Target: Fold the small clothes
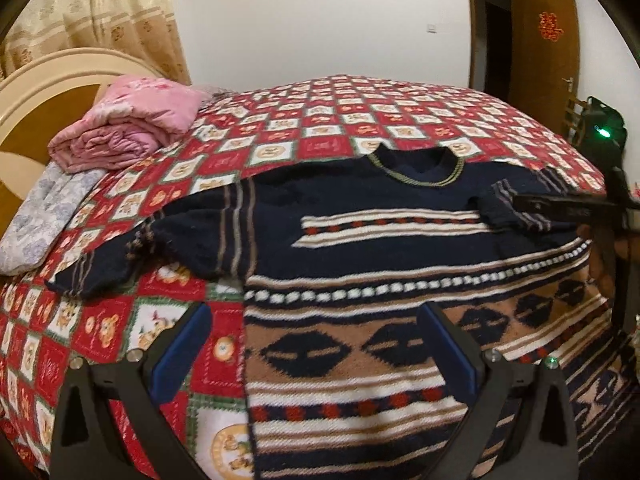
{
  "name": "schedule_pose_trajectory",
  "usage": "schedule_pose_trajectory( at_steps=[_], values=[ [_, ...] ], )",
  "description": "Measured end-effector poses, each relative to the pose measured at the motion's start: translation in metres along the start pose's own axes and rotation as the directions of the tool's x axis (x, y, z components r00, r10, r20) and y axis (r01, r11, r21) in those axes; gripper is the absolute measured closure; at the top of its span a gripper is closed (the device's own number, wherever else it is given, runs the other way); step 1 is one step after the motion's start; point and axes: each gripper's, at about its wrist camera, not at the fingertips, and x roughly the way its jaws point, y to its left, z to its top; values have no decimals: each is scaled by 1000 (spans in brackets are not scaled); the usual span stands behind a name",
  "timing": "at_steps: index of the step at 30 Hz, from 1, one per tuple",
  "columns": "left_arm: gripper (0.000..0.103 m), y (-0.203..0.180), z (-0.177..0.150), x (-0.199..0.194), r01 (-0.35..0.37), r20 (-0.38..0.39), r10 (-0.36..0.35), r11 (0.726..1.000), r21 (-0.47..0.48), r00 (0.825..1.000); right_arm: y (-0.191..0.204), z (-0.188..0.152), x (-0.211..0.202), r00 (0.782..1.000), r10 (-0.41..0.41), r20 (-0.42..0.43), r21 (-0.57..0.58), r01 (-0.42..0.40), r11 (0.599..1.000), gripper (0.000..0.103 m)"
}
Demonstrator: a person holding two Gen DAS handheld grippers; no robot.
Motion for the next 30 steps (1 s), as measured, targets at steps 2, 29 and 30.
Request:
schedule_pose_trajectory(
  at_steps=[2, 29, 30],
  values=[
    [0, -9, 6, 3, 39, 1, -39, 999, 7, 999, -24, -11, -23, 998, 46, 39, 53, -48, 997, 36],
    [44, -189, 86, 160, 298, -233, -287, 954, 12, 929, -192, -92, -111, 932, -223, 287, 461, 70, 885, 25],
    [44, -190, 85, 159, 293, -234, -283, 956, 10, 930, -195, -93, -111, 931, -226, 287, 475, 66, 877, 25]
  ],
)
